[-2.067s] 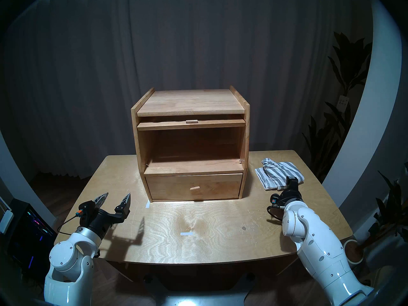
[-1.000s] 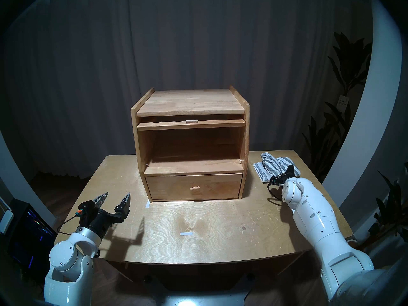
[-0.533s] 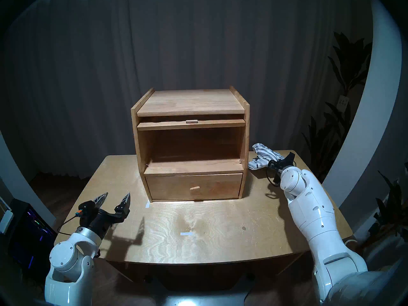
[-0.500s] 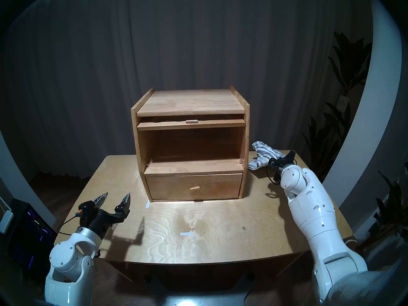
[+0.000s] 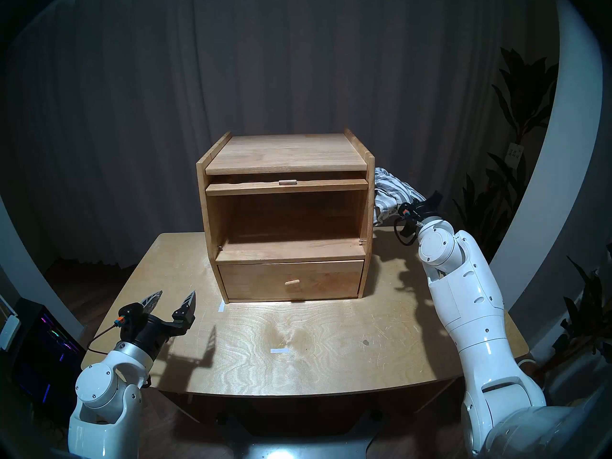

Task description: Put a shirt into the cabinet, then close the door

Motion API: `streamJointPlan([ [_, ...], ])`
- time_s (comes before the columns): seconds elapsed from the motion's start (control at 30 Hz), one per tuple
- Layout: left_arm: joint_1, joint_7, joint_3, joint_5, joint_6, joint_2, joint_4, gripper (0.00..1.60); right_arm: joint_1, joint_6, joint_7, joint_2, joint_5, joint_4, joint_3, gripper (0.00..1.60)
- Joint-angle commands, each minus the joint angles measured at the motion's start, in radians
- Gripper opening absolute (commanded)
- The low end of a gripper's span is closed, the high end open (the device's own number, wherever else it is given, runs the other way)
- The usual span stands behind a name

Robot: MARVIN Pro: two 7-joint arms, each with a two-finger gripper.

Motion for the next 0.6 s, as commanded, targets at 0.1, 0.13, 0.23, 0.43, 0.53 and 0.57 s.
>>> streamJointPlan([
  [0.1, -0.008, -0.001, 0.001, 0.0, -0.003, 0.0, -0.009, 1.6, 0.038, -0.062, -0.064, -0.012, 0.034, -0.151, 0.033, 0.0],
  [0.13, -0.008, -0.001, 0.0, 0.0, -0.003, 0.0, -0.009, 1.6, 0.039, -0.067, -0.07, -0.011, 0.035, -0.162, 0.036, 0.0],
  [0.23, -0.008, -0.001, 0.0, 0.001, -0.003, -0.001, -0.006, 1.6, 0.043, -0.078, -0.081, -0.013, 0.039, -0.192, 0.04, 0.0],
  [0.43, -0.01, -0.001, 0.0, 0.002, -0.004, -0.003, -0.002, 1.6, 0.052, -0.11, -0.106, -0.022, 0.05, -0.272, 0.039, 0.0],
  [0.53, -0.011, -0.001, 0.0, 0.003, -0.004, -0.003, -0.001, 1.6, 0.051, -0.124, -0.114, -0.031, 0.055, -0.305, 0.03, 0.0],
  [0.57, -0.011, -0.001, 0.0, 0.003, -0.004, -0.004, 0.0, 1.6, 0.051, -0.13, -0.116, -0.034, 0.057, -0.309, 0.027, 0.0],
])
